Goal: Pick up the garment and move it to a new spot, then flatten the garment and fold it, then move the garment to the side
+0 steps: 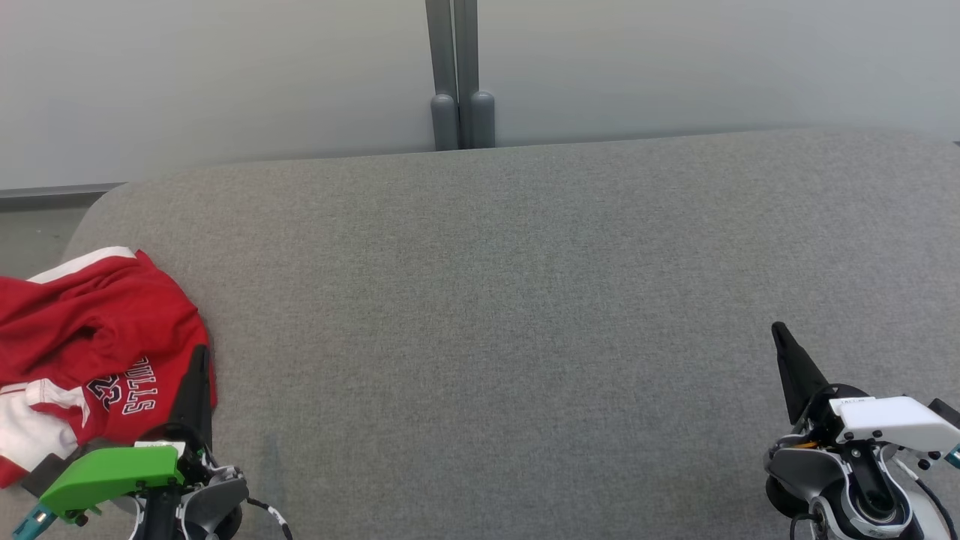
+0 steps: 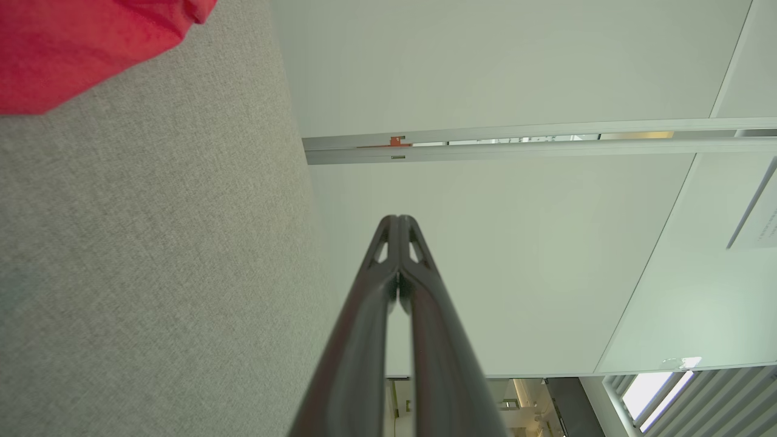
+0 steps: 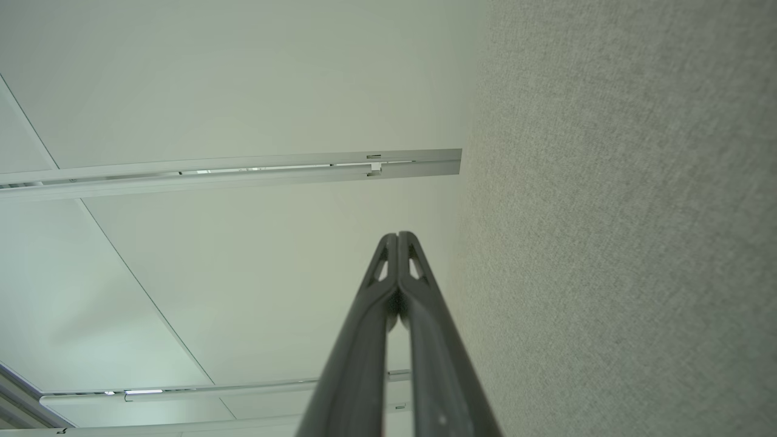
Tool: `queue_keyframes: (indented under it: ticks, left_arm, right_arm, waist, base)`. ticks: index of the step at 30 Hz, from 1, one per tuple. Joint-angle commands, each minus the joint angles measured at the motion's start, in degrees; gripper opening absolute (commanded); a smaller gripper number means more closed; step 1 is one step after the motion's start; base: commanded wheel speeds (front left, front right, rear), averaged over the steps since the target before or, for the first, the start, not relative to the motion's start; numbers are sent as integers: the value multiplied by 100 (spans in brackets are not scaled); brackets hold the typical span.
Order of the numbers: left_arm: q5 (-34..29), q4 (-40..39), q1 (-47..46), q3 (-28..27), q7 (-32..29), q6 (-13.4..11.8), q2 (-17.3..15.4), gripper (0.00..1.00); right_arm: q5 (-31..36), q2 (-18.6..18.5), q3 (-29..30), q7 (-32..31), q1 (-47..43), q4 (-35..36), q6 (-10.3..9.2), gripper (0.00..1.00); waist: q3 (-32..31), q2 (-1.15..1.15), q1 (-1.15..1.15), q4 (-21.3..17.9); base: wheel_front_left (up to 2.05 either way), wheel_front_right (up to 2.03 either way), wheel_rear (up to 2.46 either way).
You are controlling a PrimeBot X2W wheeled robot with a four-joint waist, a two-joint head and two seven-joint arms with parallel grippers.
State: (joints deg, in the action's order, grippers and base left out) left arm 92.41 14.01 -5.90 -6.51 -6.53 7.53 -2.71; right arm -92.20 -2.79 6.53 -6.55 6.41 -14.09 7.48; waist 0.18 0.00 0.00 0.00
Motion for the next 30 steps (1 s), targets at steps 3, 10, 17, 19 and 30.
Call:
queue_keyframes:
  ticks: [3,10,17,19,30]
  left_arm:
    - [-6,-7,-75,-12,-16,7,-41,0]
    - [-6,-7,-75,-12,-15,7,-41,0]
    - [-6,-7,-75,-12,-15,7,-41,0]
    - [-6,-7,-75,-12,-16,7,-41,0]
    - [-6,-7,-75,-12,-16,7,-42,0]
  right_arm:
    - [-43,-23,4,-10,-58,30,4,0]
    - [-42,-23,4,-10,-58,30,4,0]
    - [-43,-23,4,-10,-58,30,4,0]
    - [-43,-23,4,-10,-58,30,3,0]
    - [-43,-23,4,-10,-58,30,4,0]
  waist:
    - [0,0,0,0]
    - [0,0,0,0]
    - [0,0,0,0]
    - [0,0,0,0]
    - [0,0,0,0]
  base:
    - [0,0,0]
    - [0,0,0]
    - [0,0,0]
    - [0,0,0]
    - [0,0,0]
